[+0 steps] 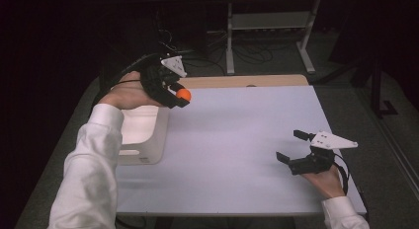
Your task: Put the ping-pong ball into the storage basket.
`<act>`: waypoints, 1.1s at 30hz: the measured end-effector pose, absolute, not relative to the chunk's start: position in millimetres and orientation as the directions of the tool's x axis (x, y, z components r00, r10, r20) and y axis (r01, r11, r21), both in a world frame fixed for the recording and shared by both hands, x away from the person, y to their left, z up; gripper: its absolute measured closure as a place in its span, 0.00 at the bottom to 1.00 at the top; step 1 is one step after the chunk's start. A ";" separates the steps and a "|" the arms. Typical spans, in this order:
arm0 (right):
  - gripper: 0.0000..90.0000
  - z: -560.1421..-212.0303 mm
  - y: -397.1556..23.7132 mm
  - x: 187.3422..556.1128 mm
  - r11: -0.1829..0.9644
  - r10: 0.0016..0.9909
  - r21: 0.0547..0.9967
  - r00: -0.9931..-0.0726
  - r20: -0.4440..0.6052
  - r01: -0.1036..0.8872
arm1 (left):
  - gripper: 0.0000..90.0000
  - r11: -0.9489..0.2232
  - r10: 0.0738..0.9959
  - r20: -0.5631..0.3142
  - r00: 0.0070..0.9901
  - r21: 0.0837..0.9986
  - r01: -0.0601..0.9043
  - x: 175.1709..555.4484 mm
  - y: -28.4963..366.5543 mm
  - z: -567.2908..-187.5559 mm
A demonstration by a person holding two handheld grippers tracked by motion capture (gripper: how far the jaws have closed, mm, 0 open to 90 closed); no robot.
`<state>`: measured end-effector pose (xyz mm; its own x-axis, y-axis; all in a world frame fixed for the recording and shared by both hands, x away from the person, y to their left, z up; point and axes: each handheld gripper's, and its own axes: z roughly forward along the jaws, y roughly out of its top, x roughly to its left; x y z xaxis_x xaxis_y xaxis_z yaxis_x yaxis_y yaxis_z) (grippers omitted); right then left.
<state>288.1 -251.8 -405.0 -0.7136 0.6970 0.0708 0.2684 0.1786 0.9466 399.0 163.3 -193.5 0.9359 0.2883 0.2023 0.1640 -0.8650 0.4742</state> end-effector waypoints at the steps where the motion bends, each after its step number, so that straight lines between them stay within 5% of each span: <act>1: 0.00 -405.0 -251.6 288.0 0.179 0.697 0.946 -0.713 0.072 0.271 | 0.56 -0.863 0.291 0.202 0.935 0.478 0.165 398.7 164.6 -193.7; 33: 0.00 -404.4 -251.5 285.9 0.171 0.701 0.952 -0.710 0.064 0.254 | 0.56 -0.862 0.376 0.214 0.902 0.438 0.256 385.5 214.9 -192.0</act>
<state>285.9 -251.5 -404.4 -0.7104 0.7009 0.0636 0.2540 0.1710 0.9520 385.5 214.9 -192.0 0.9015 0.3762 0.2139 0.2556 -0.8617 0.4384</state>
